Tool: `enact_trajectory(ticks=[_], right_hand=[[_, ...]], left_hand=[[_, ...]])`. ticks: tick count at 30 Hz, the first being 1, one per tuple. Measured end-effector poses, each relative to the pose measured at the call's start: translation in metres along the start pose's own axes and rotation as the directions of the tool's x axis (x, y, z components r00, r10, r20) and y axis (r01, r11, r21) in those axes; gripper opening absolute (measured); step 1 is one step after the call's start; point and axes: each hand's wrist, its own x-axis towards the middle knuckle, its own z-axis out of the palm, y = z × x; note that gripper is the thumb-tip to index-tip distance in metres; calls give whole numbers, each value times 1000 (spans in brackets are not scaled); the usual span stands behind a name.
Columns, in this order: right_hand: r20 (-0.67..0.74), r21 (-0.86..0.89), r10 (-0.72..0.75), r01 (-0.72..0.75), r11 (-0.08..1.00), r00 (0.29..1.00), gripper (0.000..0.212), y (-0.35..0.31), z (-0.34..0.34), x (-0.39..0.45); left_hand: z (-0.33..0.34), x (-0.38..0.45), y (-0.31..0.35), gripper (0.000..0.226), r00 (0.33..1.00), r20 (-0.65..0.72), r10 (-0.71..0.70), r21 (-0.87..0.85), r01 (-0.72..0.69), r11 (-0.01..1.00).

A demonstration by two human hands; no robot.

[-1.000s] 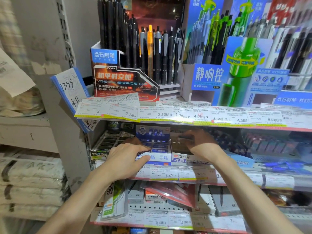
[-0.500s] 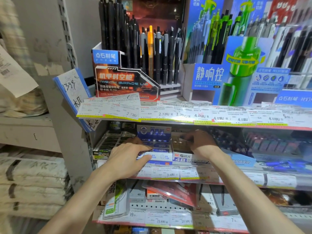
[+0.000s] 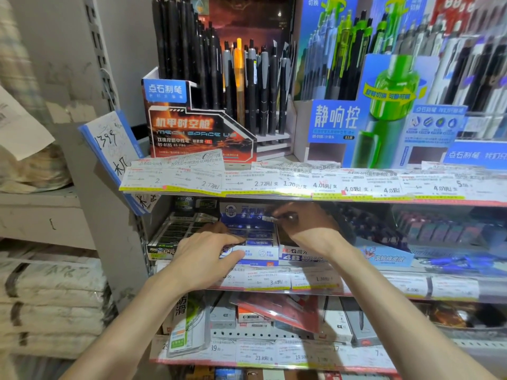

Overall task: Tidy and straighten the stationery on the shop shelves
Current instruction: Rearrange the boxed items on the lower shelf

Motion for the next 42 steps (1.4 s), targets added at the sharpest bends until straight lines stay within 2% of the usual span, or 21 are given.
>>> enact_trajectory(ticks=[10, 17, 26, 33, 38, 42], right_hand=[[114, -14, -132, 134, 991, 985, 27, -9, 24, 10], [182, -28, -102, 109, 994, 978, 30, -9, 20, 4], [148, 63, -132, 124, 990, 980, 22, 2, 26, 3], [96, 28, -161, 159, 987, 982, 22, -1, 26, -4], [35, -33, -175, 176, 984, 984, 24, -4, 23, -15], [-35, 62, -110, 112, 992, 993, 32, 1, 13, -36]], left_hand=[[1, 3, -3, 42, 1000, -5, -10, -6, 10, 1000], [2, 3, -3, 42, 1000, -19, -8, -13, 8, 1000], [4, 4, -4, 42, 999, -32, -27, -34, 26, 999], [7, 1, -2, 42, 996, -69, -61, -44, 58, 997], [16, -8, 4, 47, 976, -164, -141, -90, 127, 988], [23, -17, 7, 44, 946, -277, -168, -212, 110, 971]])
